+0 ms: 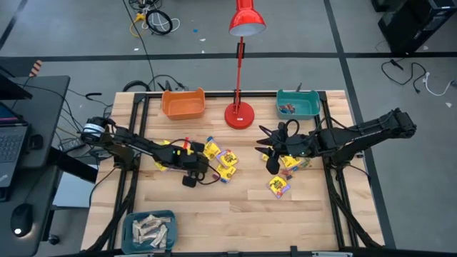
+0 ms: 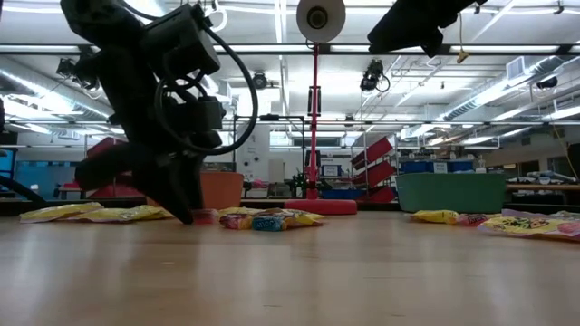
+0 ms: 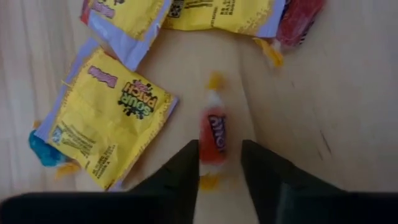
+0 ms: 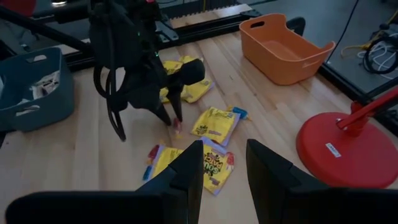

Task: Sort candy
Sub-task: Put the small red candy into the green bin

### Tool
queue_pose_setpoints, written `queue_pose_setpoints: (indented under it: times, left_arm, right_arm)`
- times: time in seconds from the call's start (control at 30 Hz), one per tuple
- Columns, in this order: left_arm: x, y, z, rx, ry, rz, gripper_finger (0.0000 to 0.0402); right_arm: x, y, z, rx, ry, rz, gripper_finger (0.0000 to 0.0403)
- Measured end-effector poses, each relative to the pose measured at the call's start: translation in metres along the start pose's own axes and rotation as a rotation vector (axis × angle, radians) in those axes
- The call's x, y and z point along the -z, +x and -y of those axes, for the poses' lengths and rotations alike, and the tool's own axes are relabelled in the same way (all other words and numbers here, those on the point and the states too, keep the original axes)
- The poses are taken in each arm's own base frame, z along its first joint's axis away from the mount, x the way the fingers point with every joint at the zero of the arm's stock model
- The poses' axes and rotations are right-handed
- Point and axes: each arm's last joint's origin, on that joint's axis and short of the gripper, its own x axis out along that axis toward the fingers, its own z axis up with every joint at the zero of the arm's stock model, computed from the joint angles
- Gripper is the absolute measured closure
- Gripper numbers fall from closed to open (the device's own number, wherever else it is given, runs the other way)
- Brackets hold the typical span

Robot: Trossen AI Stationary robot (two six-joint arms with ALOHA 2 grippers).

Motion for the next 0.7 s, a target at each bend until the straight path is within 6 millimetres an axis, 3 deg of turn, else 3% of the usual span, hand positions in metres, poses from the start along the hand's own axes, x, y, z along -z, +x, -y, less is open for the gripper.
queue_pose_setpoints:
  times: [0.17,0.23,0.5,0.7]
  left_arm:
    - [0.0,0.0,0.0,0.005,-0.011,0.001,0.0375]
    - [0.0,0.0,0.0,0.003,-0.032,0.004,0.0391]
    - [-0.003,-0.01,0.005,-0.015,-0.062,0.042,0.0396]
    - [-0.015,-0.035,0.006,-0.048,-0.07,0.192,0.0399]
  right_arm:
    - [0.0,0.0,0.0,0.0,0.001,0.0,0.0296]
    - [0.0,0.0,0.0,0.0,0.001,0.0,0.0296]
    - [0.001,0.002,-0.007,-0.025,-0.029,0.01,0.0296]
    - [0.012,0.026,-0.026,-0.051,-0.137,-0.004,0.0296]
